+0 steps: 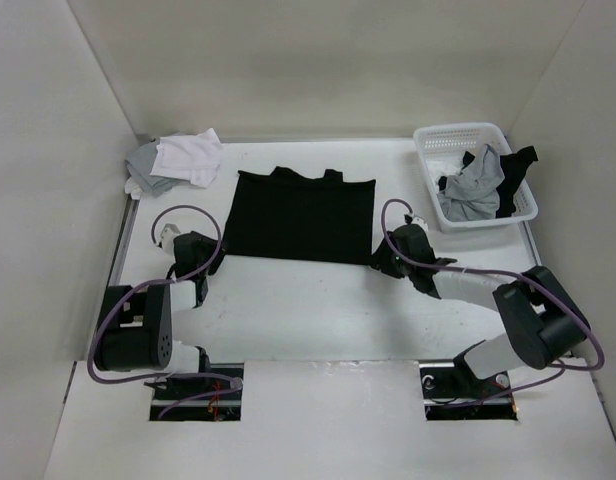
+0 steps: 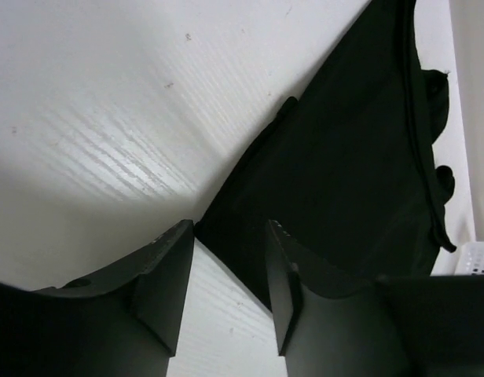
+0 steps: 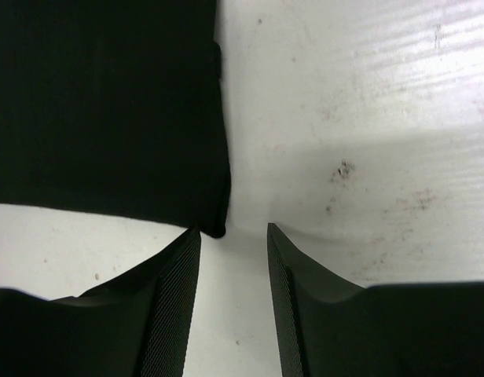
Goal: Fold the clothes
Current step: Fold the tank top
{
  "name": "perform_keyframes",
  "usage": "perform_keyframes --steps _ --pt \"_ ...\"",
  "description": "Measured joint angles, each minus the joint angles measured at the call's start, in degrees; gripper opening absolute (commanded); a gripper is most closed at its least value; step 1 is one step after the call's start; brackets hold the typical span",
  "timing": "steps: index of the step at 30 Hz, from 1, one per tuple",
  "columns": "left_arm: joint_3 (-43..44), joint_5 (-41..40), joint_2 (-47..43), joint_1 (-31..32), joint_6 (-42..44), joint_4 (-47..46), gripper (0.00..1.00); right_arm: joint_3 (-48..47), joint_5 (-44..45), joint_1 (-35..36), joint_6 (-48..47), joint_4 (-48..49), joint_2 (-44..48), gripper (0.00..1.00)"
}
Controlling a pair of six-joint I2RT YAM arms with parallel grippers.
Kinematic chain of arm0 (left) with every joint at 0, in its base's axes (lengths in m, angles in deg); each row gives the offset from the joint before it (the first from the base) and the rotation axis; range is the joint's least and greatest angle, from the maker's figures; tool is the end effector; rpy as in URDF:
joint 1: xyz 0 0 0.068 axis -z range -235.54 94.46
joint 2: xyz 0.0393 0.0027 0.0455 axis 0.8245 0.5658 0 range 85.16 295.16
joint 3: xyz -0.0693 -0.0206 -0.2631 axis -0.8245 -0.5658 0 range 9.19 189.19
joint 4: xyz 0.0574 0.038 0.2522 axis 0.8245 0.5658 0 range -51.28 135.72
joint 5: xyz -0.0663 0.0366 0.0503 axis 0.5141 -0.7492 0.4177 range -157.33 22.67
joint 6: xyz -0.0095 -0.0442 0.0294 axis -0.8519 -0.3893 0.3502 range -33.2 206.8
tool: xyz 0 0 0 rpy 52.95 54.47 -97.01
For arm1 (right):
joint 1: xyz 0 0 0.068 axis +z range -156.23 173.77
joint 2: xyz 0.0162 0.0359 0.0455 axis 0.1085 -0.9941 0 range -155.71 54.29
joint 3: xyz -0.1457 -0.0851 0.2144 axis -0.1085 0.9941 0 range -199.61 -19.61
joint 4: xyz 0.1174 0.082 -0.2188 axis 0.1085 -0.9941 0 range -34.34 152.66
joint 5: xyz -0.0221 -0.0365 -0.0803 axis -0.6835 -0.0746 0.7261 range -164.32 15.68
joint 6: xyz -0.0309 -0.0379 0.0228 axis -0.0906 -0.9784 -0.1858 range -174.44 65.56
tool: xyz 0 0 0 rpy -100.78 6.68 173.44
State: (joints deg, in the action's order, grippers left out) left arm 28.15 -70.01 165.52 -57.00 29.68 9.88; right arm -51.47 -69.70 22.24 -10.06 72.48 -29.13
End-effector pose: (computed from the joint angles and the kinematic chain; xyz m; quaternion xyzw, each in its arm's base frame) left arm 0.2379 0.0077 0.1285 -0.4387 0.7591 -0.2062 0.4344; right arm 0.2395 0.1266 0.1482 0.1426 0.9008 0.2129 0.3505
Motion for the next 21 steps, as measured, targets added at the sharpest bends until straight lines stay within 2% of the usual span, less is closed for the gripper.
perform_keyframes --steps 4,15,19,21 --pt "0.6 0.8 2.8 0.0 -1.0 -2.2 0.24 -0.7 -0.3 -0.3 0.0 0.0 -0.4 0.45" --pt "0.6 0.6 3.4 0.0 -1.6 -1.7 0.05 -1.5 -1.6 -0.3 0.1 0.4 -1.9 0.47" --pt "0.4 0.0 2.4 0.0 -1.5 -0.9 0.04 -2.2 -1.9 -0.3 0.5 1.2 -3.3 0.38" --pt "0.0 -0.1 1.4 0.0 -1.5 -0.8 0.03 -2.9 -2.2 -0.3 0.5 1.4 -4.4 0.26"
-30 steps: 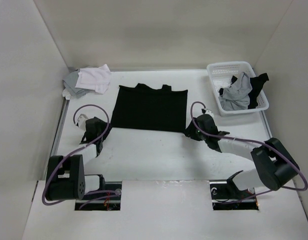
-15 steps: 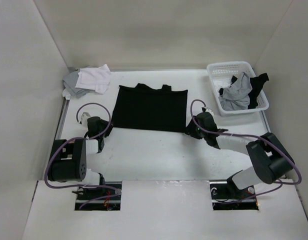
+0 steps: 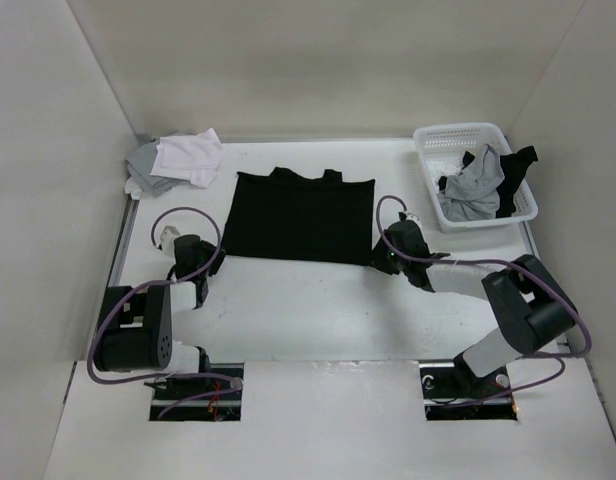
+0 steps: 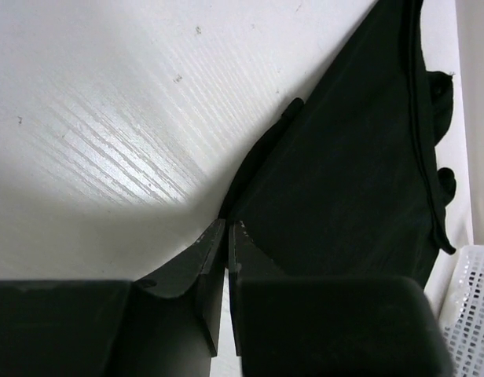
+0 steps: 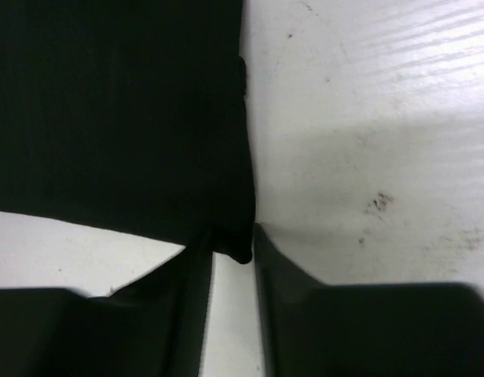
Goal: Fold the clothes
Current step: Fold the tank top
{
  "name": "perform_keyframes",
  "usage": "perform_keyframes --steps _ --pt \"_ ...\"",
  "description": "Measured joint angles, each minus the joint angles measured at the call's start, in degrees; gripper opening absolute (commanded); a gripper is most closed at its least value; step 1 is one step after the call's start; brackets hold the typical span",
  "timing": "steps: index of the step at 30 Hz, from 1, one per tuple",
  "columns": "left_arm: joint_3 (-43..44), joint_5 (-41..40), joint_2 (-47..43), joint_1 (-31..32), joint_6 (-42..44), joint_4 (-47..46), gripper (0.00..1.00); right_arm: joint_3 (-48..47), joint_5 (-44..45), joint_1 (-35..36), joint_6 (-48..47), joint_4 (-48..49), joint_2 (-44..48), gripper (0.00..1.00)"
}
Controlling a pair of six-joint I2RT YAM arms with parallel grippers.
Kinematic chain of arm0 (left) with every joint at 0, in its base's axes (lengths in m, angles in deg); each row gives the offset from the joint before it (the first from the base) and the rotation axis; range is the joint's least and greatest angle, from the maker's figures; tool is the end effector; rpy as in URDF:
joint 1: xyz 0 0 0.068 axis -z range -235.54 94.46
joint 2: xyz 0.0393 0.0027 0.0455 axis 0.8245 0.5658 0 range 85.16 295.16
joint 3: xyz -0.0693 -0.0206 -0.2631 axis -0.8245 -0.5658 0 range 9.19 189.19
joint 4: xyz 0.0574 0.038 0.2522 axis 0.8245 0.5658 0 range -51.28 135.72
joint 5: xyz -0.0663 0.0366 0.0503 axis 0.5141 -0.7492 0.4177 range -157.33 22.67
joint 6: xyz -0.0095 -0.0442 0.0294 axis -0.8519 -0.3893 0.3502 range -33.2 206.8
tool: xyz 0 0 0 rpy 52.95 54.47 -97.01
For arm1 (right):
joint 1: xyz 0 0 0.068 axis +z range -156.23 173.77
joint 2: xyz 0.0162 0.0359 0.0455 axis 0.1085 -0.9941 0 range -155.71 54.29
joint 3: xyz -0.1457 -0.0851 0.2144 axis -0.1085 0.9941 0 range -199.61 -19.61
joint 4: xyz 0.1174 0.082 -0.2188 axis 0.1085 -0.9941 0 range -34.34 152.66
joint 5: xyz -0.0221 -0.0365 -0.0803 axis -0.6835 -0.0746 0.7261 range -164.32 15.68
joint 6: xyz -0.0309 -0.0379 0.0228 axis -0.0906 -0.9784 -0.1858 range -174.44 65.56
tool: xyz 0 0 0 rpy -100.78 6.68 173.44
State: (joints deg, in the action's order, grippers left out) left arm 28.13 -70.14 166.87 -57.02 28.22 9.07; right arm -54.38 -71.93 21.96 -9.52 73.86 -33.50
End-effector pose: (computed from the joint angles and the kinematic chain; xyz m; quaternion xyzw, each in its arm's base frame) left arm 0.2389 0.0079 0.1246 -0.4501 0.7552 -0.2087 0.4285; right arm 0.2536 0.1342 0.1445 0.1413 0.9018 0.2277 0.3391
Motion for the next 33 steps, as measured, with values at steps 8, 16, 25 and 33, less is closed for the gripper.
perform_keyframes --steps 8,16,25,33 --pt "-1.0 0.0 -6.3 0.4 0.0 2.6 0.0 1.2 -1.0 0.2 1.6 0.9 0.9 0.01" --pt "6.6 -0.5 -49.4 4.4 4.2 27.7 0.0 1.5 4.3 10.1 -0.3 -18.3 42.7 0.01" --pt "27.5 -5.4 -65.2 9.8 10.8 46.0 0.0 -19.0 17.9 31.7 2.1 -47.0 63.3 0.01" --pt "24.1 -7.6 -63.6 10.3 12.5 53.3 0.01 -17.4 21.9 33.9 2.1 -51.3 55.6 0.02"
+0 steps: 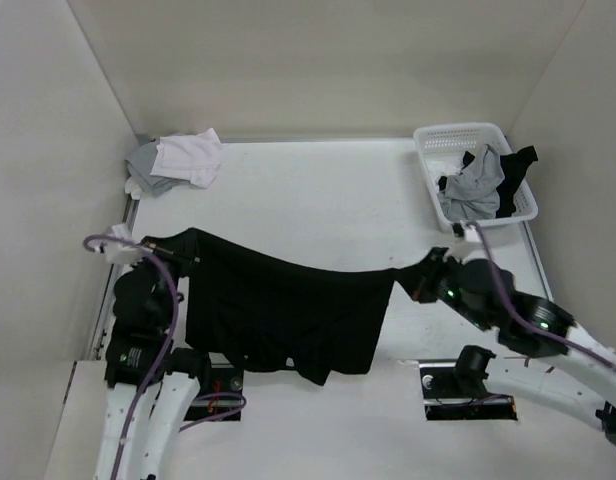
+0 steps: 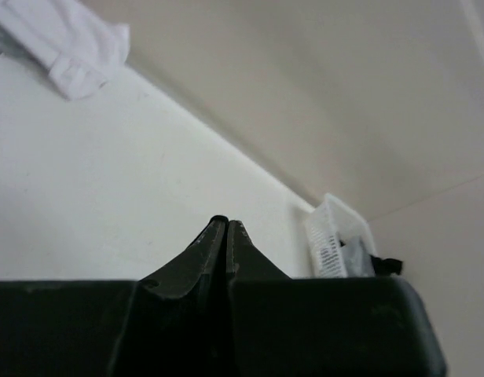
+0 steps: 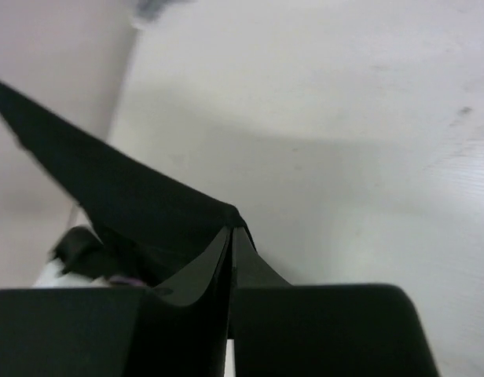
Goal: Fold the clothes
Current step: Fold the tank top
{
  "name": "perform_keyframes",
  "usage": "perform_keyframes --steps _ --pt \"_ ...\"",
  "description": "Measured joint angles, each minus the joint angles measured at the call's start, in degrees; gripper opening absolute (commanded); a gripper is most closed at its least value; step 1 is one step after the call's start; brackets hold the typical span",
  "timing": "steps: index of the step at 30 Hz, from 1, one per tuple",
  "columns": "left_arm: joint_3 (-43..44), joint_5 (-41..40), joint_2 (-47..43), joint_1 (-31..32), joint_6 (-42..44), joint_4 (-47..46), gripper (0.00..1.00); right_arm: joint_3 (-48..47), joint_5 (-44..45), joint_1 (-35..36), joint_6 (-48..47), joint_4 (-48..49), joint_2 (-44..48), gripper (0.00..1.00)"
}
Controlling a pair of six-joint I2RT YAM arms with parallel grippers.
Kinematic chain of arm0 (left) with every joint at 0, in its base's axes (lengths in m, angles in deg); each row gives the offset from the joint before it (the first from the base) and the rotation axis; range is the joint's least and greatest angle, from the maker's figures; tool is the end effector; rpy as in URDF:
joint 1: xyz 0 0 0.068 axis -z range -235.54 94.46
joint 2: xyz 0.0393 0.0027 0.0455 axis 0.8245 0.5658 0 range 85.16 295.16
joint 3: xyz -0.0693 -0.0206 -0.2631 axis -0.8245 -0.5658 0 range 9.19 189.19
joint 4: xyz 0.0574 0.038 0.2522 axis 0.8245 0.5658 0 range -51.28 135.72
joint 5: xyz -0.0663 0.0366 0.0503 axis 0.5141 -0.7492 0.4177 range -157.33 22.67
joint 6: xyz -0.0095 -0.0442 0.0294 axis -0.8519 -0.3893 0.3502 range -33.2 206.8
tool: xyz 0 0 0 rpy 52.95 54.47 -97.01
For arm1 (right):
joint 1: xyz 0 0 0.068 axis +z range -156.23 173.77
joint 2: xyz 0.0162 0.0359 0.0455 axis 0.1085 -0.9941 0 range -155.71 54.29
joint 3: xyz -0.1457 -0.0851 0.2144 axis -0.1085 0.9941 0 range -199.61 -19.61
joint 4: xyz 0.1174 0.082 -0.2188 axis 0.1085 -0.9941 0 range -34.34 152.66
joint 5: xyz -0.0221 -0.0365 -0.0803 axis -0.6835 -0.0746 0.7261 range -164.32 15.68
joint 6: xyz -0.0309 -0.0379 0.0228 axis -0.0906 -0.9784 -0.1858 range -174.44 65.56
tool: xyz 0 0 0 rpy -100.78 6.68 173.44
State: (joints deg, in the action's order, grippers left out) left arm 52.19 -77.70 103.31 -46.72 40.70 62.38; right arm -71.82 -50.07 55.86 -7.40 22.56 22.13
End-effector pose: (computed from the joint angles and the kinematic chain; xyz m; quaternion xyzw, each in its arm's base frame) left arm 0.0752 -0.0052 0.3554 -0.2839 0.6397 -0.2720 0.6605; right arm 0.0626 0.0870 0.3579 0.0145 0.8100 0.3568 0.4651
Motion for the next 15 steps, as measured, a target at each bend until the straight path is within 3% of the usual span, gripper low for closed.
perform_keyframes --steps 3,7,12,15 --pt "-7.4 0.0 7.7 -1.6 -0.1 -4.9 0.01 6.3 -8.3 -15.0 -3.2 7.8 -8.3 0.01" --pt "-13.4 0.4 29.1 -3.1 -1.9 -14.2 0.01 12.2 -18.1 -33.3 -5.7 18.6 -24.2 0.01" --pt "-9.8 1.1 55.9 -3.1 -6.0 -26.9 0.0 8.0 -24.5 -43.6 -7.0 28.9 -44.2 0.0" --pt "-2.9 2.5 66.0 -3.1 -8.3 -31.6 0.0 0.1 -27.8 -46.8 -7.4 32.8 -53.8 0.0"
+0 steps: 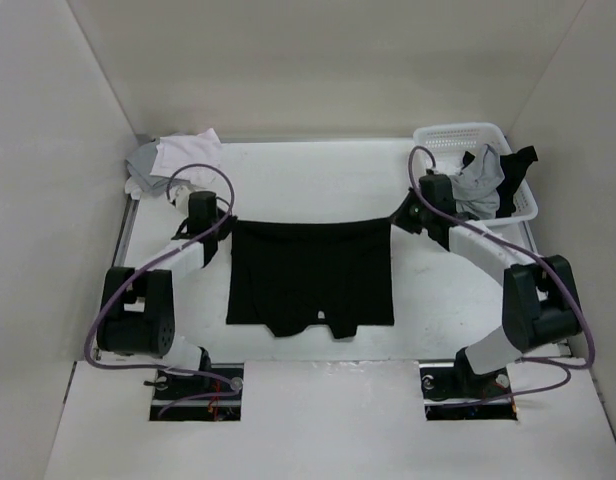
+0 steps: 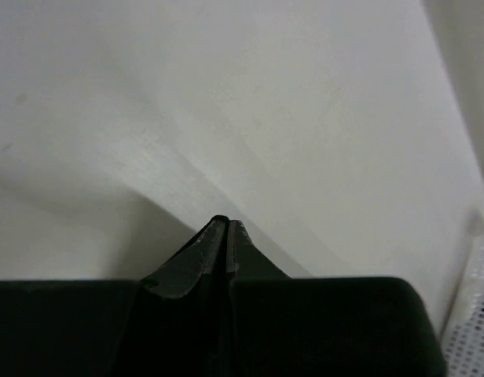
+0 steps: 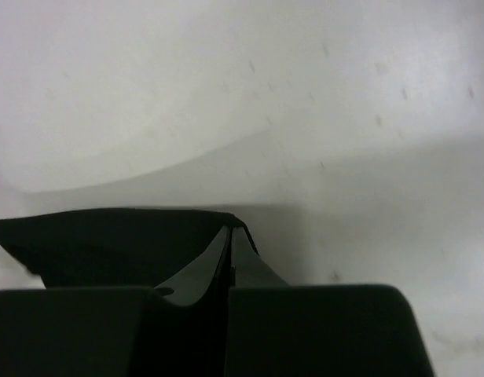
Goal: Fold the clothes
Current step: Fold the tank top
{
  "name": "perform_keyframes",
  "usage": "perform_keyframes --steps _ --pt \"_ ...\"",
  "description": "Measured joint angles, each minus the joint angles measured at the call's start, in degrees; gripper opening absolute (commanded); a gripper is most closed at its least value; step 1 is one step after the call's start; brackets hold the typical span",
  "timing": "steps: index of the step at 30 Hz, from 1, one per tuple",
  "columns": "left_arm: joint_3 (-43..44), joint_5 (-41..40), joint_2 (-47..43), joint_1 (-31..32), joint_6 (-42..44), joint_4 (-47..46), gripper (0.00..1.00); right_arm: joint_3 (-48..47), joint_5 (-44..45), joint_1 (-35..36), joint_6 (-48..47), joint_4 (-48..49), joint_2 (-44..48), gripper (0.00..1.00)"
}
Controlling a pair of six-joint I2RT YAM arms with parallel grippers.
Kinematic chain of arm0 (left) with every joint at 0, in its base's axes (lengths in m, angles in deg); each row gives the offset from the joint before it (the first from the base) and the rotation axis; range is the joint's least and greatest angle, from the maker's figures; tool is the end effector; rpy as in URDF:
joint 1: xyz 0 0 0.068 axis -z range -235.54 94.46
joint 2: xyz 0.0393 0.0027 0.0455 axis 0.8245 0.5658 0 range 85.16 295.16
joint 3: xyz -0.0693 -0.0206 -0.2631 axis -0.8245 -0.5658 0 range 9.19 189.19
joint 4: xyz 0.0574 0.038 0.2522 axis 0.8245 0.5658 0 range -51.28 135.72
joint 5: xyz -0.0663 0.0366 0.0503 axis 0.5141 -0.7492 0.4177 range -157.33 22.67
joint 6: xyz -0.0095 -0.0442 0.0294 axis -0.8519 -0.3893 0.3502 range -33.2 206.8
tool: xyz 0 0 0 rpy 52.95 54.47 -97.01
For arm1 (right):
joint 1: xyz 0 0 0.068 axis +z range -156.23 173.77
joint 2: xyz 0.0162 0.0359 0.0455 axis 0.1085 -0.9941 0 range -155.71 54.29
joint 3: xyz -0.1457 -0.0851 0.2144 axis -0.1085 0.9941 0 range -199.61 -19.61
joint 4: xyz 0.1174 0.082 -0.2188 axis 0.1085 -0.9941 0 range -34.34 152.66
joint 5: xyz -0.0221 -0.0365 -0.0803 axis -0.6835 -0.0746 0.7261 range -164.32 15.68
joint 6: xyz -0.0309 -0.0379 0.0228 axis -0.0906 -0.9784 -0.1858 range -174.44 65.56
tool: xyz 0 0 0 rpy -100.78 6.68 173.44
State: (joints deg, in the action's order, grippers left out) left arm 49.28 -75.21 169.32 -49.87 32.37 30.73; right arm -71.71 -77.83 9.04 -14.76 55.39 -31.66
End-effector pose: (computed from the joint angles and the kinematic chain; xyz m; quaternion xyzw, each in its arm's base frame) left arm 0.2981 -0.0247 0.1846 -0.3955 0.7970 -0.1735 0.4222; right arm 0.3090 0.0866 0.2181 0.1800 0.8921 0.2155 0.3540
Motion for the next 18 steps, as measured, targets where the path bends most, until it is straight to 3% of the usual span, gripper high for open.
perform_keyframes --steps 3,6,14,18 --pt "4.9 1.4 2.4 0.0 -1.2 -3.5 0.01 -4.4 -1.7 -1.5 -0.5 3.2 -3.0 0.0" --pt "4.2 2.1 -1.7 0.1 -1.8 -6.8 0.01 -2.9 -2.1 -1.8 -0.7 5.4 0.2 0.0" --pt "-18.9 4.5 -33.2 -1.0 -2.6 -6.3 0.04 19.6 -1.5 3.9 1.1 7.6 23.7 0.01" --pt "-26.2 6.0 -41.3 -3.0 -2.1 -2.1 0.05 26.4 -0.9 6.1 2.7 6.1 30.2 0.02"
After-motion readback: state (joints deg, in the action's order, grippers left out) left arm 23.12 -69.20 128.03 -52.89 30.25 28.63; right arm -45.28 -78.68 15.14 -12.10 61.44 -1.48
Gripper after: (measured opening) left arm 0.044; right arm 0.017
